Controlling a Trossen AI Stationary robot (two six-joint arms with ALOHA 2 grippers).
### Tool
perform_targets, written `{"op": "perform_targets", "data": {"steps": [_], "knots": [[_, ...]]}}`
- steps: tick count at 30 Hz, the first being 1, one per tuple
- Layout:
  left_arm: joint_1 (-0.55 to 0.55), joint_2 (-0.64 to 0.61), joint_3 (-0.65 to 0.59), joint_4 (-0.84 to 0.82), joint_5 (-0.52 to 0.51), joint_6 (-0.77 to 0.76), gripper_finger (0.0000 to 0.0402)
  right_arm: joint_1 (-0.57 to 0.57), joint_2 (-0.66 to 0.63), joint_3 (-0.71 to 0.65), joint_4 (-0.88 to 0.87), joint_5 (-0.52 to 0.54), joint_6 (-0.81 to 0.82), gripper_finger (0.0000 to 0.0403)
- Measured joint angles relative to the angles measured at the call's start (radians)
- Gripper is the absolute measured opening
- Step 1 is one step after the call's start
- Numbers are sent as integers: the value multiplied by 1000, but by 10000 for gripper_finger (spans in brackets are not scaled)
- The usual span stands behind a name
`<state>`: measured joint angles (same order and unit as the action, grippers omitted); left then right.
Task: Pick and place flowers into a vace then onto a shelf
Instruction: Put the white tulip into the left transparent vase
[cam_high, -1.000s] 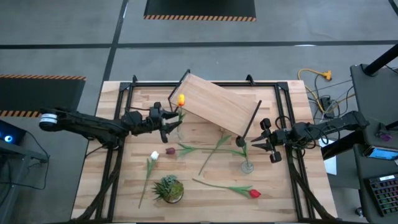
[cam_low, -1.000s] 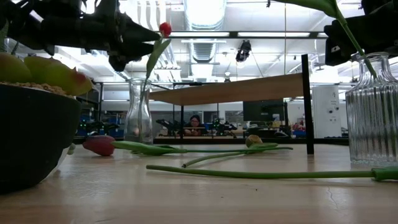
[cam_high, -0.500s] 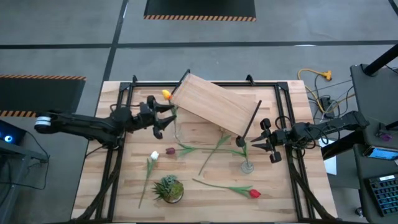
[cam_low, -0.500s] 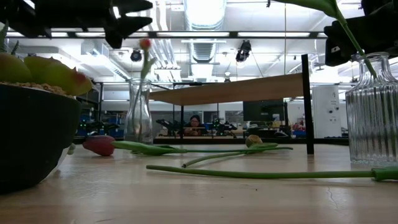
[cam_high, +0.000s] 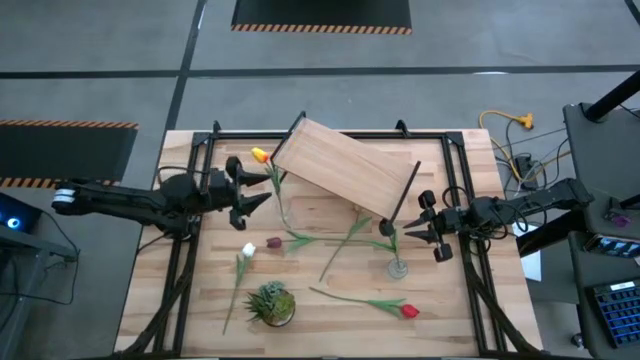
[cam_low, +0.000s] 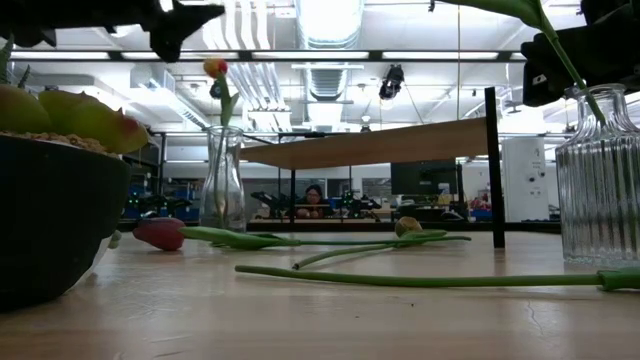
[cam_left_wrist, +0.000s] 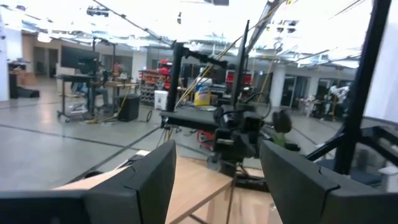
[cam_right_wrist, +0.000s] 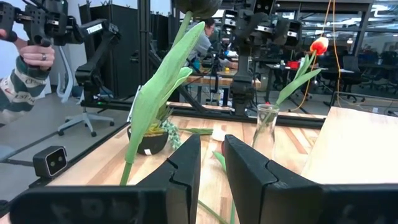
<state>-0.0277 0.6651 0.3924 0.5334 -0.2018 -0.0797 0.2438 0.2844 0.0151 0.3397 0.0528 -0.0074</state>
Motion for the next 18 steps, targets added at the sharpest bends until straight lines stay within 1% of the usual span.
{"op": "perform_targets", "data": {"steps": [5, 8, 13, 16, 18], "knots": [[-35, -33, 2, -86, -16, -43, 217, 0, 0, 0, 0, 0, 0, 63], [-37, -30, 2, -154, -21, -129, 217, 0, 0, 0, 0, 0, 0, 63], [-38, -32, 3, -220, -39, -262, 217, 0, 0, 0, 0, 0, 0, 63], [-44, -31, 44, -333, -39, -308, 217, 0, 0, 0, 0, 0, 0, 63], [-53, -31, 99, -464, -39, -348, 217, 0, 0, 0, 0, 0, 0, 63]]}}
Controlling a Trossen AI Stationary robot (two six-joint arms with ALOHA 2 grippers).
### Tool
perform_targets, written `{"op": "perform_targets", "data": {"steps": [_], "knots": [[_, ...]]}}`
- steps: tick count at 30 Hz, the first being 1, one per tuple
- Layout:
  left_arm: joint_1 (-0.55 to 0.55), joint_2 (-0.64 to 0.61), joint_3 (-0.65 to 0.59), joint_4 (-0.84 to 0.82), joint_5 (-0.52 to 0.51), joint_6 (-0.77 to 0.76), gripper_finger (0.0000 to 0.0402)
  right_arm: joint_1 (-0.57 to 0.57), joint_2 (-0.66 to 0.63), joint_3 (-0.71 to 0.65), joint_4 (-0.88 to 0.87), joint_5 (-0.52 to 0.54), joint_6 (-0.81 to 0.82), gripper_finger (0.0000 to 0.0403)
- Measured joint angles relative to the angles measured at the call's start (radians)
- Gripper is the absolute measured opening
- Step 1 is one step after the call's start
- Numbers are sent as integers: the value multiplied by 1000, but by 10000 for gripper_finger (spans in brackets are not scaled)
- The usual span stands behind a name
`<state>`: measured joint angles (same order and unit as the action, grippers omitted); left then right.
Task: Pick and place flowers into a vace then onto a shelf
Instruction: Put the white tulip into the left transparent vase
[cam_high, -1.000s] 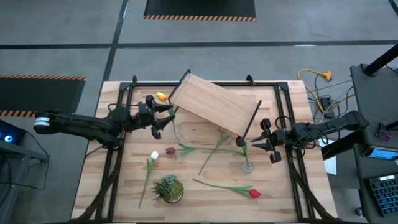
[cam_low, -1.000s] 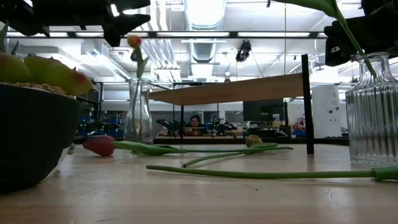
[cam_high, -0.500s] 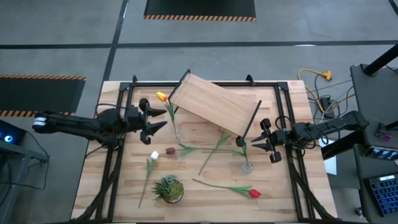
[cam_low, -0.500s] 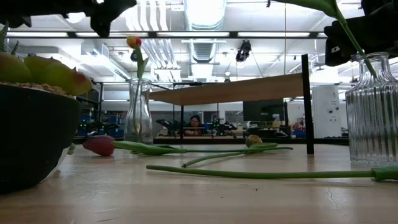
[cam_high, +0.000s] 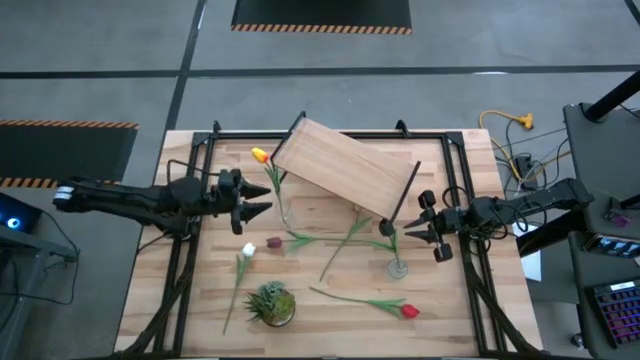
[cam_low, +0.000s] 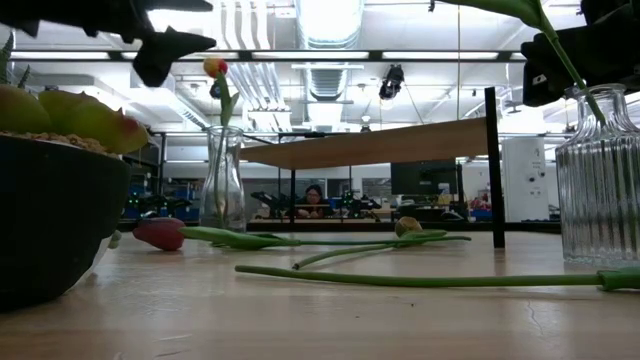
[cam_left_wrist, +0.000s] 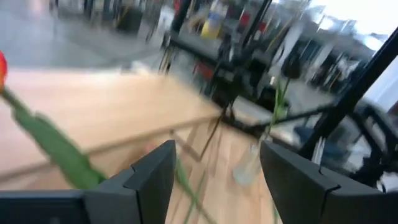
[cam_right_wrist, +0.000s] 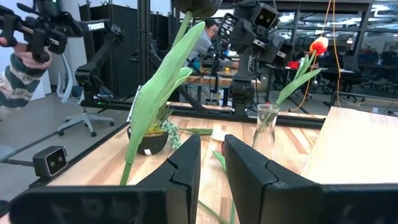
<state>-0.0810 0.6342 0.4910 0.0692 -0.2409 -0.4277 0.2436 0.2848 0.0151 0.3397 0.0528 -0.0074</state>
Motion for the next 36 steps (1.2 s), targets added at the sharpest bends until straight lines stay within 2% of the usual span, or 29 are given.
{"op": "perform_targets", "data": {"steps": [7, 14, 17, 20, 25, 28, 36], "knots": [[-34, 82, 241, -491, -3, -251, 217, 0, 0, 0, 0, 0, 0, 63], [-45, 278, 424, -1000, 1, -608, 217, 0, 0, 0, 0, 0, 0, 63], [-74, 365, 486, -1161, 5, -749, 217, 0, 0, 0, 0, 0, 0, 63], [-113, 448, 530, -1228, 32, -847, 217, 0, 0, 0, -1, 0, 5, 63], [-196, 576, 570, -1273, 124, -884, 217, 0, 0, 0, -3, 0, 5, 63], [-251, 639, 568, -1296, 175, -957, 217, 0, 0, 0, -3, 0, 6, 63], [-429, 746, 522, -1291, 273, -1292, 217, 0, -1, 0, -3, 0, 7, 63]]}}
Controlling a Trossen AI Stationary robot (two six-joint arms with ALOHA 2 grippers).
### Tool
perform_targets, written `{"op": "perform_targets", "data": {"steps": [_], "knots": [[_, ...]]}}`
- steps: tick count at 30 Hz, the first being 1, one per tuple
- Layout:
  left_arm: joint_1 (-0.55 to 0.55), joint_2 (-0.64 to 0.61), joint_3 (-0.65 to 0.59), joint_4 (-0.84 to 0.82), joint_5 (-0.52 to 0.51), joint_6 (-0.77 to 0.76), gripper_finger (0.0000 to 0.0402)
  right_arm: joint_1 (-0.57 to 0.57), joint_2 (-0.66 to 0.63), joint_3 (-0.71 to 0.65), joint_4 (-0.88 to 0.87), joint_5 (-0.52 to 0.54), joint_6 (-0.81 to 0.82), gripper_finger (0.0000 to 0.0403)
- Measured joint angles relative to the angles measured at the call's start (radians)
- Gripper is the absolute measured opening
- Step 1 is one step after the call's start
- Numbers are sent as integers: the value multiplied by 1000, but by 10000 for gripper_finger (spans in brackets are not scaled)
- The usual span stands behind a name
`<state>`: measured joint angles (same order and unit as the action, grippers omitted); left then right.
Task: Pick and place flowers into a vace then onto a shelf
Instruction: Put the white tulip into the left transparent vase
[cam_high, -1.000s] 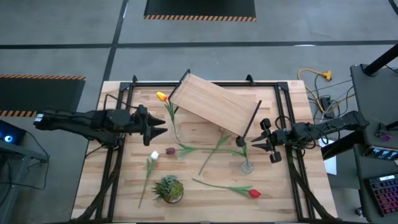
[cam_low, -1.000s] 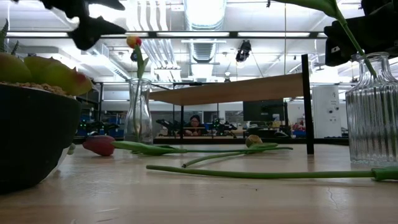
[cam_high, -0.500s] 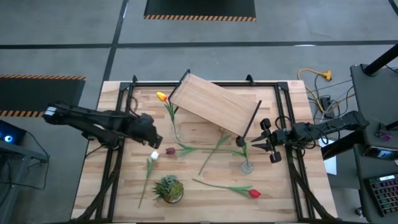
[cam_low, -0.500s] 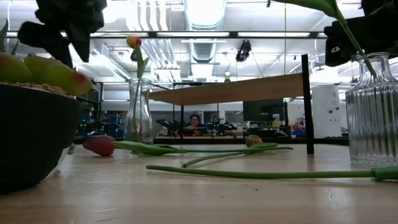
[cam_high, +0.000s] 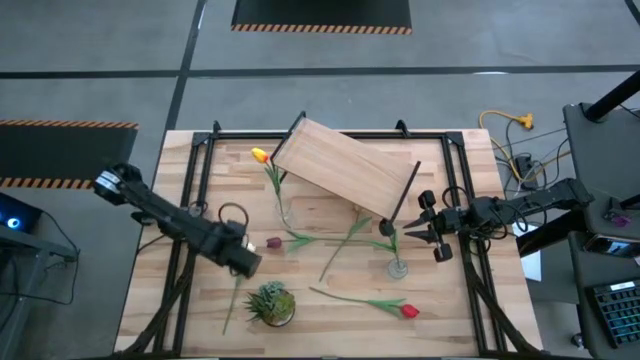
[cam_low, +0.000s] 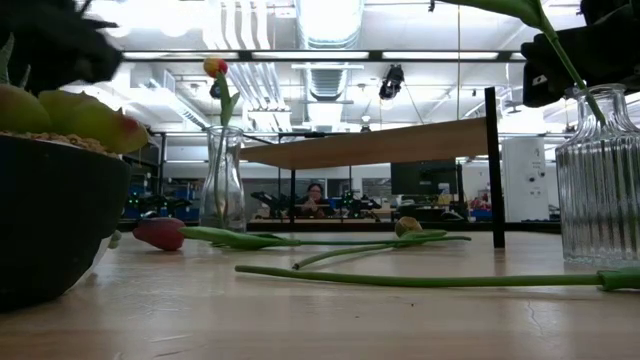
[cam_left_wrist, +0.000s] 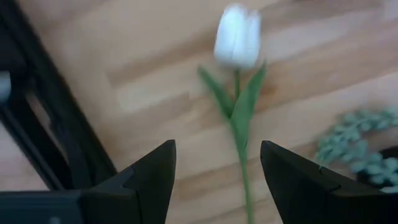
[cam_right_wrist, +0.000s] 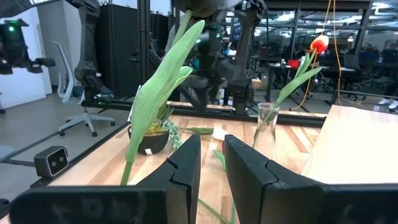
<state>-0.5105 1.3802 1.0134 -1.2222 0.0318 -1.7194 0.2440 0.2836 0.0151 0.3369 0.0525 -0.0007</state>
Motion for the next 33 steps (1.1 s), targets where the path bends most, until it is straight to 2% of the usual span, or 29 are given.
{"op": "perform_targets", "data": {"steps": [4, 11, 16, 26, 33], "knots": [[-81, 39, 0, 19, 19, -125, 217, 0, 0, 0, 1, 0, -15, 63], [-148, 117, -1, 36, 16, -291, 217, 0, 0, 0, 6, 0, -31, 63], [-152, 167, -1, 129, 14, -294, 217, 0, 0, 0, 7, 0, -44, 63], [-152, 230, -13, 179, 13, -262, 217, 0, 0, 0, 7, 0, -45, 63], [-152, 236, -86, 275, -6, -245, 217, 0, 0, 0, 8, 1, -45, 63]]}}
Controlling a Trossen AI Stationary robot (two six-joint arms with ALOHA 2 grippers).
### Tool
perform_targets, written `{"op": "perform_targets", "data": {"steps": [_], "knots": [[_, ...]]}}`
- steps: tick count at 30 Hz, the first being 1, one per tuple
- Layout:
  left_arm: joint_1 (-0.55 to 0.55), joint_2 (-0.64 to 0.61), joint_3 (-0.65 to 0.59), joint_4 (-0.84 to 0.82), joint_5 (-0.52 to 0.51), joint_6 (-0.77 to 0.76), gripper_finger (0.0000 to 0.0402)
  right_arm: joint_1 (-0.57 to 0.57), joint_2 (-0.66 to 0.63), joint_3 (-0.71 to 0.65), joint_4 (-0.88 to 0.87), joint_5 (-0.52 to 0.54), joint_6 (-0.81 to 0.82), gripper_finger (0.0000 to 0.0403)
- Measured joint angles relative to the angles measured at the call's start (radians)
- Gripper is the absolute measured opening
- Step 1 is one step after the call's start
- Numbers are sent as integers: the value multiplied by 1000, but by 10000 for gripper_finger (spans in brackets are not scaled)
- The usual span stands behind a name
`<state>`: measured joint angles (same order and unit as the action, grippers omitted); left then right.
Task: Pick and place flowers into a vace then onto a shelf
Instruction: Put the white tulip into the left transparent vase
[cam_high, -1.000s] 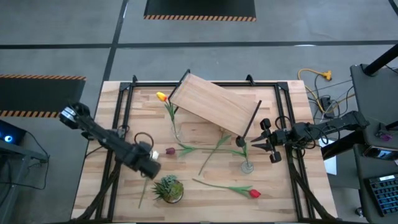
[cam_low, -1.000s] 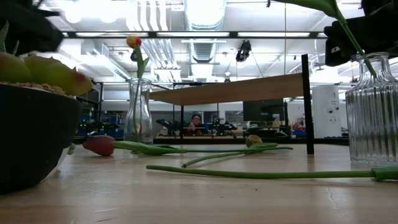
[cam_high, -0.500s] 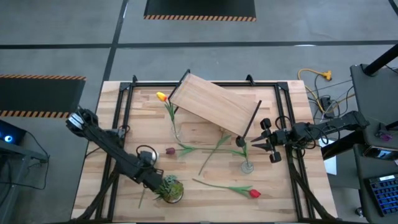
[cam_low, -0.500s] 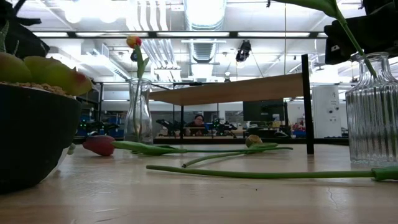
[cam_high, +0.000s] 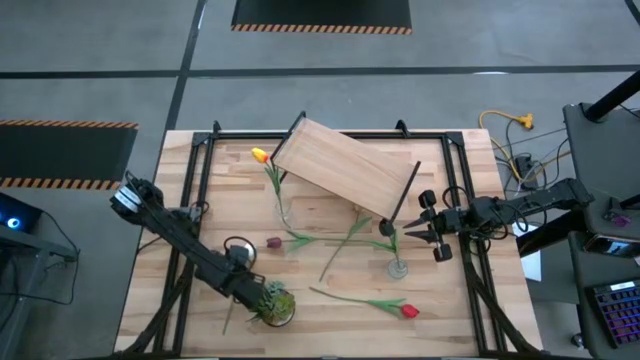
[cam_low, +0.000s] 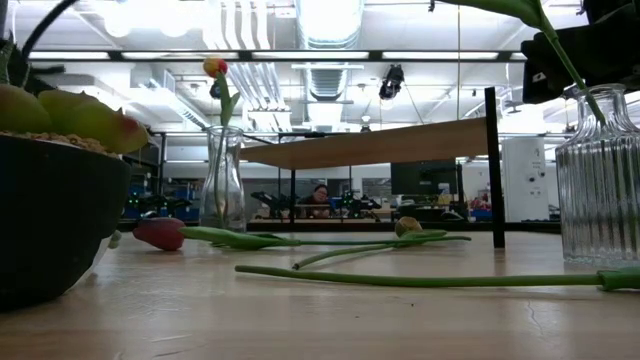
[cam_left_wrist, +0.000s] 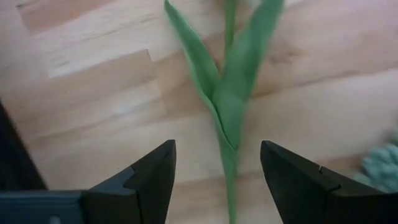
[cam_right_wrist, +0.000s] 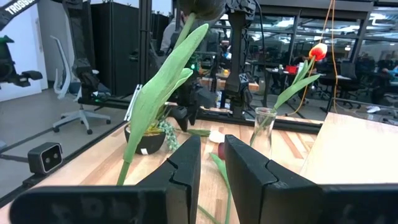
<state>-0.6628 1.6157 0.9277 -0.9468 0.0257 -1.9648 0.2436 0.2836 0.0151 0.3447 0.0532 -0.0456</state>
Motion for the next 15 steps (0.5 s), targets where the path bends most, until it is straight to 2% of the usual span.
{"op": "perform_targets", "data": {"steps": [8, 15], "knots": [[0, -6, -155, 223, -2, 81, 217, 0, 0, 0, 3, 0, 0, 63], [2, -46, -223, 270, 18, 88, 212, 0, 0, 0, 4, 0, 0, 63]]}}
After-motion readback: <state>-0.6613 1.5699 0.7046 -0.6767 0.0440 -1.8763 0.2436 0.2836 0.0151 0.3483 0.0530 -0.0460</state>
